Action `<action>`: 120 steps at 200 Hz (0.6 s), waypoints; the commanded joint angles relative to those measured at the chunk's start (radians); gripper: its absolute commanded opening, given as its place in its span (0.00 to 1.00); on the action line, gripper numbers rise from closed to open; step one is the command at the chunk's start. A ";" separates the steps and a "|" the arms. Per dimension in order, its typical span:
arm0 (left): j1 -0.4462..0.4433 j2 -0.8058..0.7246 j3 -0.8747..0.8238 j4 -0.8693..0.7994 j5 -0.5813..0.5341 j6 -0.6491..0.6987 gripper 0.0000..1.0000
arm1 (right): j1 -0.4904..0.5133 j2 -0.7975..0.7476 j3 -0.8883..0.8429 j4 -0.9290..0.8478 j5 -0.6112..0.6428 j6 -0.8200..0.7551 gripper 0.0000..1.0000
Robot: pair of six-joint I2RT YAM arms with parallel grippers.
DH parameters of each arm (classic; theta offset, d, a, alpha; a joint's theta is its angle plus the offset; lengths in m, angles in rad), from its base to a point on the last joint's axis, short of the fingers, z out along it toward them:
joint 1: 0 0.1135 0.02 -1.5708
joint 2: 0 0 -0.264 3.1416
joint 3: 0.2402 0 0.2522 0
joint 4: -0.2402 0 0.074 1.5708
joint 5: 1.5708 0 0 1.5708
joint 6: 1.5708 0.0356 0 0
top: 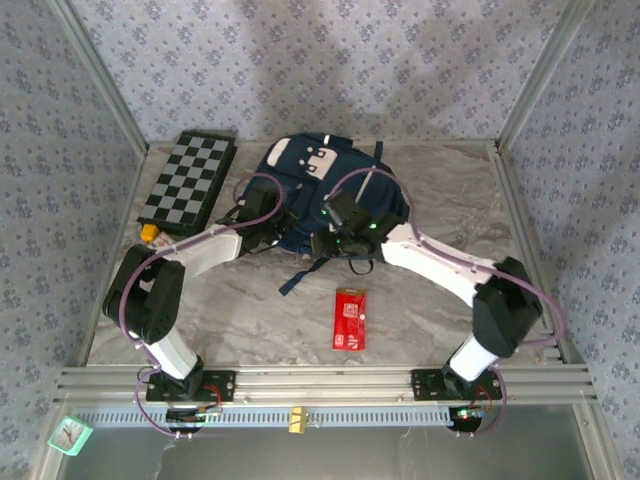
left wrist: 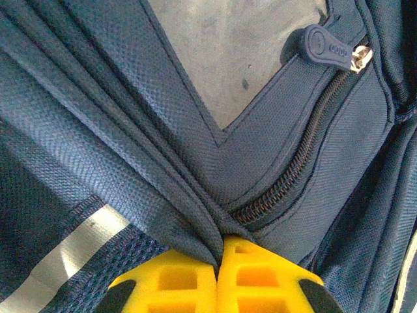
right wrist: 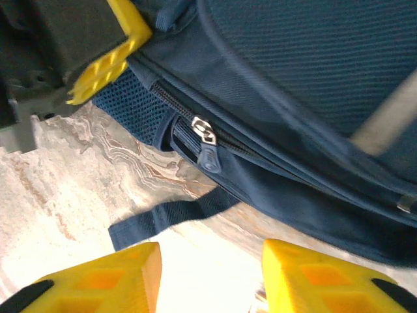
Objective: Pack the student bag
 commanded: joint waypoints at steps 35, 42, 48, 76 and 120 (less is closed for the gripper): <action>-0.019 -0.038 0.055 -0.031 0.045 0.035 0.00 | 0.006 0.148 0.037 0.161 0.052 0.041 0.39; -0.018 -0.038 0.058 -0.031 0.046 0.037 0.00 | 0.004 0.161 0.035 0.161 0.066 0.056 0.38; -0.018 -0.038 0.060 -0.030 0.046 0.039 0.00 | 0.002 0.171 0.035 0.163 0.069 0.066 0.38; -0.019 -0.032 0.068 -0.032 0.050 0.042 0.00 | -0.003 0.185 0.005 0.273 0.059 0.048 0.37; -0.020 -0.030 0.054 0.002 0.059 0.039 0.00 | -0.005 0.223 0.034 0.307 0.127 0.047 0.33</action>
